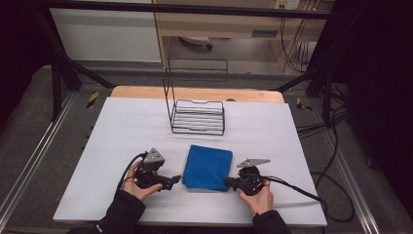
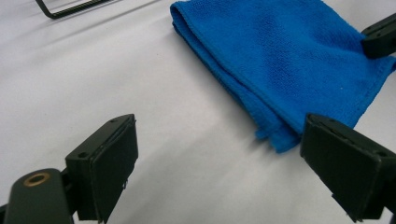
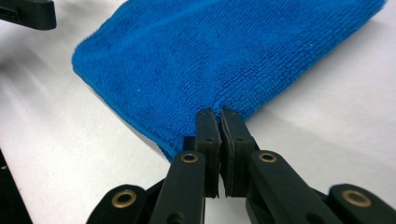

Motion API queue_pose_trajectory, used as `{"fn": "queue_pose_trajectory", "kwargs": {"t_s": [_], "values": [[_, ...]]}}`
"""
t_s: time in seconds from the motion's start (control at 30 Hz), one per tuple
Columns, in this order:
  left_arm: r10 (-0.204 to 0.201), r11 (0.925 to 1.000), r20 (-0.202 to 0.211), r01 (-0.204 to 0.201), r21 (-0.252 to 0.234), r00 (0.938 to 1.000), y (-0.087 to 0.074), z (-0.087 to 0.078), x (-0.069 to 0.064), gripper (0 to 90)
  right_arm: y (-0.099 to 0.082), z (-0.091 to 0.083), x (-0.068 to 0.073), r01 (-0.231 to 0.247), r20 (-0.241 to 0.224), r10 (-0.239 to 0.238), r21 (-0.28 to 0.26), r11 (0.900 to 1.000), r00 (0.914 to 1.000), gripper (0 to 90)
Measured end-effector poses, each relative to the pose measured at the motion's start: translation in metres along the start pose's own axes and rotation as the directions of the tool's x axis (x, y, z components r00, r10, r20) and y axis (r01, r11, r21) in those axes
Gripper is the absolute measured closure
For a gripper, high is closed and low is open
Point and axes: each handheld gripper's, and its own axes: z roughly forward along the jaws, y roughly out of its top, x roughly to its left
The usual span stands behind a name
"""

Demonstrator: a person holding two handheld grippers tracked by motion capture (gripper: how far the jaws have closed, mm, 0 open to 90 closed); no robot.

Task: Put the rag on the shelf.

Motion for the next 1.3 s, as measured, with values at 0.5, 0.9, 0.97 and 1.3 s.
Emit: {"fn": "queue_pose_trajectory", "kwargs": {"t_s": [0.5,0.9,0.97,1.3], "values": [[-0.060,0.9979,0.023,0.061,-0.024,0.9979,0.008,-0.002,0.005,12.4,-0.003,-0.022,-0.022,0.040,0.042,-0.040,0.007,0.9992,0.9983,72.0],[-0.056,0.9966,-0.013,0.055,-0.061,0.9984,0.043,0.012,0.013,19.0,0.012,-0.029,-0.042,0.129,0.097,-0.113,-0.182,0.9747,0.9888,25.4],[-0.042,0.9976,-0.035,0.040,-0.057,0.9985,0.049,0.018,0.013,20.0,0.013,-0.029,-0.046,0.115,0.100,-0.097,-0.184,0.9761,0.9902,19.1],[-0.066,0.9978,-0.061,0.066,-0.004,0.9960,0.069,0.065,0.018,38.2,0.005,-0.027,-0.057,0.084,0.108,-0.064,-0.186,0.9789,0.9921,9.7]]}}
